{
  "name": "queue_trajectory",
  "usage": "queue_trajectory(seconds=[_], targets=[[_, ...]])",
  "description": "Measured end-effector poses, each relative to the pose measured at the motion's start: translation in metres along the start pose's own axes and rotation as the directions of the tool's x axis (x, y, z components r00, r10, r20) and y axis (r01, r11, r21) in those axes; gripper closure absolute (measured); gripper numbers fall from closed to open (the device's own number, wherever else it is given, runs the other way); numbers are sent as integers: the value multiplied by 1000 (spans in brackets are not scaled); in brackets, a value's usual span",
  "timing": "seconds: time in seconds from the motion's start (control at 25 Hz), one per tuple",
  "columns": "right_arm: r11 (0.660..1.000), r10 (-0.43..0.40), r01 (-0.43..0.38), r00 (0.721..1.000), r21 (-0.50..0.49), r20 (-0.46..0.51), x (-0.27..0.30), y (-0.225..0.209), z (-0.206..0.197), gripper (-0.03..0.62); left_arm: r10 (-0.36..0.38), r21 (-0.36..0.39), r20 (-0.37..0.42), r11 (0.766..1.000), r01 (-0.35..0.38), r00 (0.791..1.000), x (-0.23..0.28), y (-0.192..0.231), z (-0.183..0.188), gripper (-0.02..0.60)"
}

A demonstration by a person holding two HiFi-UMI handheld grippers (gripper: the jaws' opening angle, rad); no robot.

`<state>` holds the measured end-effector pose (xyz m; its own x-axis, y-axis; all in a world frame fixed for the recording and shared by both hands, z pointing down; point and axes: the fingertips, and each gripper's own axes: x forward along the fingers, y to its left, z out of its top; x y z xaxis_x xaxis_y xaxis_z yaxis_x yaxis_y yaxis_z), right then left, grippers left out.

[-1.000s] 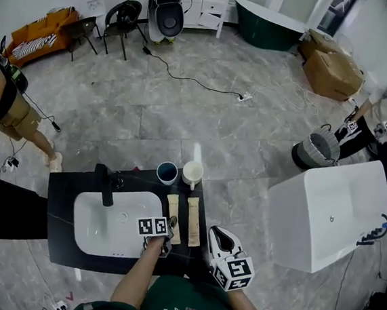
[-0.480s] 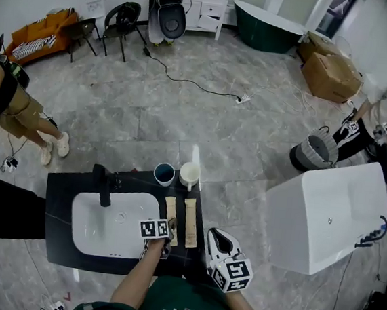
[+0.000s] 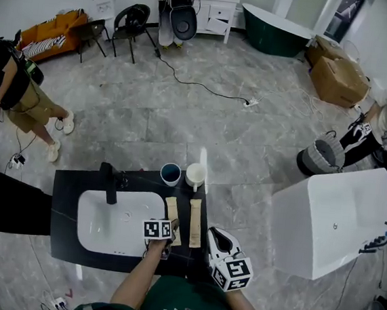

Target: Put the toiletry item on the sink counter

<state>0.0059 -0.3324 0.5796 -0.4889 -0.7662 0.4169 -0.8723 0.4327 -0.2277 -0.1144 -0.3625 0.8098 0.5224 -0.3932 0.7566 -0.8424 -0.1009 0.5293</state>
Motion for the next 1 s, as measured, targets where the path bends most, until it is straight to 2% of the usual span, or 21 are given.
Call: queue_trajectory(seconds=[0.12,0.28,0.44,0.52,0.56,0.68,0.72,0.8,0.88,1.0], targets=[[1000,20,-20,1000,-3,-1,1,4,1,551,32,43,-10,999,-31,999,-5,2,1,386],[999,39,-39,999,-6,-1,4,6,0,551,61,73,14,995,-62,998,-11,9,6,381],[998,62,-62,998,-10,4,6,9,4,551,64,63,51,996,-67,997,-23,12,12,376],[997,73,-73,997,-16,7,8,11,7,551,42,80,85,996,-49,996,-33,7,16,381],[997,77,-77,997,-19,10,10,12,9,551,28,92,101,995,-38,995,-39,4,18,404],[996,87,-86,996,-32,19,13,14,16,551,-17,138,158,990,-5,987,-56,-6,23,543],[995,90,-89,996,-37,24,14,15,18,551,-37,162,192,987,5,981,-64,-11,26,566],[994,99,-98,995,-46,30,17,17,22,551,-72,226,286,974,6,956,-83,-22,38,571],[993,108,-106,994,-54,33,21,18,26,551,-88,299,368,954,-28,926,-102,-33,51,571],[991,121,-118,992,-62,35,25,20,30,551,-94,376,451,922,-94,887,-127,-49,66,572]])
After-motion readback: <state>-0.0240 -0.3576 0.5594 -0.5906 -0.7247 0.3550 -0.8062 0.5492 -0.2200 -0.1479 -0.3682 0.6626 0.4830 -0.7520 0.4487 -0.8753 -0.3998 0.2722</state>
